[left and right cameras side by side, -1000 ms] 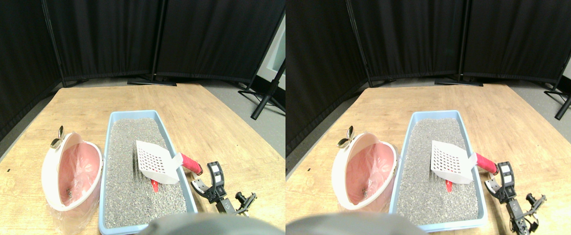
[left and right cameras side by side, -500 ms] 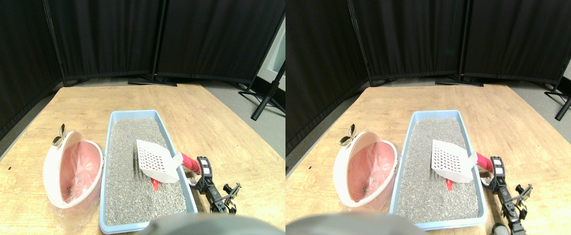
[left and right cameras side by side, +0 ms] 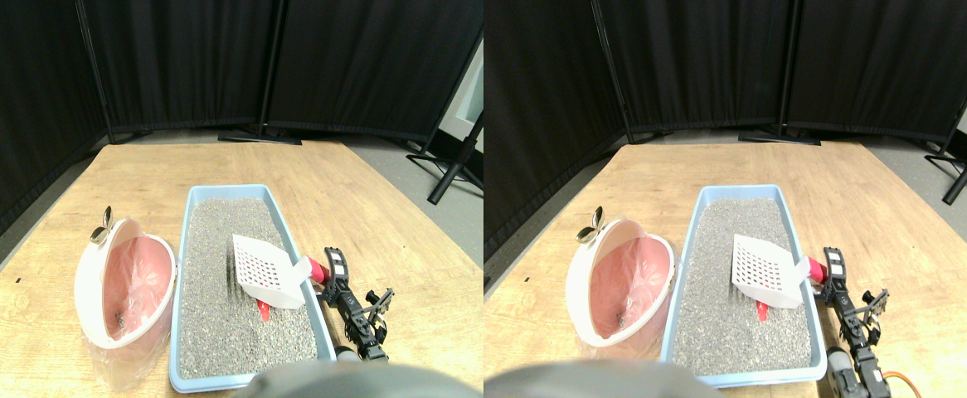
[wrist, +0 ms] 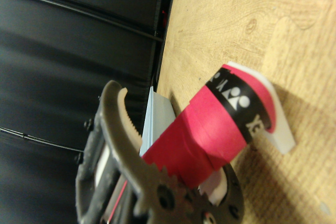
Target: Scoop (unimanual)
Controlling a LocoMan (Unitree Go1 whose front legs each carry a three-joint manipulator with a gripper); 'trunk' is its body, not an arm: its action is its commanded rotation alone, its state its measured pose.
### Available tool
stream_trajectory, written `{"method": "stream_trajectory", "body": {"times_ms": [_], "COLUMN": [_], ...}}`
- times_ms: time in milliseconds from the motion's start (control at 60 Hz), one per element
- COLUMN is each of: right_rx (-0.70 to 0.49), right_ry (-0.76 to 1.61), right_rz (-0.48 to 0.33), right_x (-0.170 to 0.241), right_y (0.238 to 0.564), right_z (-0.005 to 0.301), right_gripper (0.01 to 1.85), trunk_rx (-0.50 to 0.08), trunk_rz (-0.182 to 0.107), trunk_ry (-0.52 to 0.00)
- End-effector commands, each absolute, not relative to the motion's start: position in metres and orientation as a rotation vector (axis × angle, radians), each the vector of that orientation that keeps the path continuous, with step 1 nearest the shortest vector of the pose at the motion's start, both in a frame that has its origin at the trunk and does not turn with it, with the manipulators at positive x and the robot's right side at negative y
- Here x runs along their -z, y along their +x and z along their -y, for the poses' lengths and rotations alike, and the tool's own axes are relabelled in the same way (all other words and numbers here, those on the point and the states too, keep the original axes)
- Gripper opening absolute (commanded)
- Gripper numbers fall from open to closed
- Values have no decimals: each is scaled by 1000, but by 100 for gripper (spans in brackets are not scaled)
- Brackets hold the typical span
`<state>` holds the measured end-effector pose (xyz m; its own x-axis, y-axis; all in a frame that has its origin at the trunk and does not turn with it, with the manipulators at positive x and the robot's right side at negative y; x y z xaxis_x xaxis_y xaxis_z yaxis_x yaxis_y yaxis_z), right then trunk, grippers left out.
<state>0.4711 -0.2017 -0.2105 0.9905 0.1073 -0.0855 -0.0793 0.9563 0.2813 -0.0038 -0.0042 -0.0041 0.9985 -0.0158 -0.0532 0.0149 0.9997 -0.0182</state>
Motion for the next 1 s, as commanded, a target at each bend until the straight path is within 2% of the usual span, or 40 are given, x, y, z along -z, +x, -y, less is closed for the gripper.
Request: {"method": "stream_trajectory", "body": {"times_ms": [17, 683, 717, 767, 783, 800, 900, 1000], "right_rx": [-82, -129, -133, -152, -152, -160, -200, -207], "right_ry": [302, 325, 328, 292, 292, 288, 277, 270], "right_rz": [-84, -82, -73, -49, -49, -40, 7, 21], "right_x": [208, 204, 202, 202, 202, 202, 201, 198], "right_y": [476, 480, 479, 479, 479, 479, 479, 477], "right_z": [201, 194, 193, 192, 192, 192, 192, 192], "right_gripper": [91, 89, 79, 43, 43, 7, 5, 5], "trunk_rx": [2, -4, -5, -6, -6, -6, -5, -7], "trunk_rz": [-79, -61, -59, -57, -57, -57, -59, -56], "trunk_ry": [-37, -39, -40, -40, -40, -41, -44, -45]}}
